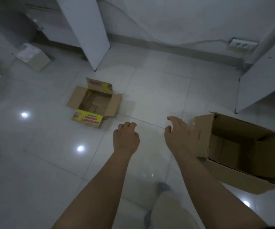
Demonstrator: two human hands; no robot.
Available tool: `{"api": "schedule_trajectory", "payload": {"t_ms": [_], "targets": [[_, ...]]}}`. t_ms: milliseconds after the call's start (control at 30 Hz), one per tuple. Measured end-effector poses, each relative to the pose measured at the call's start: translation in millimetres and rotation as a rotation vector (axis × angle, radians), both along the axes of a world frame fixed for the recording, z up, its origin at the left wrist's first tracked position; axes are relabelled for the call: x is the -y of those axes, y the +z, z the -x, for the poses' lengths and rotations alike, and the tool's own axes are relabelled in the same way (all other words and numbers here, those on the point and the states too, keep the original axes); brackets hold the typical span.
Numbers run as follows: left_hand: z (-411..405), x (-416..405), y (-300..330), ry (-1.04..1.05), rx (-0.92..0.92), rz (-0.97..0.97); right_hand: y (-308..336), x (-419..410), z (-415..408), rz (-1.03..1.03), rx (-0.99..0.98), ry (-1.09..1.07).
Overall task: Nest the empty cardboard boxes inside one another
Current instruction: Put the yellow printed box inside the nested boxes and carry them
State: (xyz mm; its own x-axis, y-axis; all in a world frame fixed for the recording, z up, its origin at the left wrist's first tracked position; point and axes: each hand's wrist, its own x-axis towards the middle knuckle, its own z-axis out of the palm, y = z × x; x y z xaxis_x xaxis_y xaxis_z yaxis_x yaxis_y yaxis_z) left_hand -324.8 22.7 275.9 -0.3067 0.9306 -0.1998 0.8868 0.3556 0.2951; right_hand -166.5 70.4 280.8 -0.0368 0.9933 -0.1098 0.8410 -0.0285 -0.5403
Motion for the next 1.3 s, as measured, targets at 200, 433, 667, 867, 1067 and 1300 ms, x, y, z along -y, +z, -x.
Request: {"api": "schedule_trajectory", "payload": {"t_ms": [200, 433, 667, 867, 1067, 1300], "targets": [[134.1, -32.5, -7.8, 0.004, -0.059, 0.047, -28.1, -21.7, 137.4, -0.125, -0.073, 0.05], [285.6, -64.6, -27.1, -0.092, -0.109, 0.22, -59.4, -79.7, 275.5, 0.134, -0.005, 0.146], [418.6, -108.3, -68.6, -0.118, 0.005, 0.314, -104.3, -108.5, 378.2, 0.286, 0.107, 0.084], [513.5, -162.9, -158.1, -0.162, 0.066, 0.356, -185.5, -133.8, 457.7, 0.315, 0.116, -0.114], [567.4, -194.0, -289.6, -0.133, 0.125, 0.453, -302.8, -156.7, 493.6, 0.322, 0.157, -0.168], [619.6, -229.8, -439.7, -0.091, -0.016, 0.336, -443.7, -191.3, 503.2, 0.279, 0.15, -0.317]]}}
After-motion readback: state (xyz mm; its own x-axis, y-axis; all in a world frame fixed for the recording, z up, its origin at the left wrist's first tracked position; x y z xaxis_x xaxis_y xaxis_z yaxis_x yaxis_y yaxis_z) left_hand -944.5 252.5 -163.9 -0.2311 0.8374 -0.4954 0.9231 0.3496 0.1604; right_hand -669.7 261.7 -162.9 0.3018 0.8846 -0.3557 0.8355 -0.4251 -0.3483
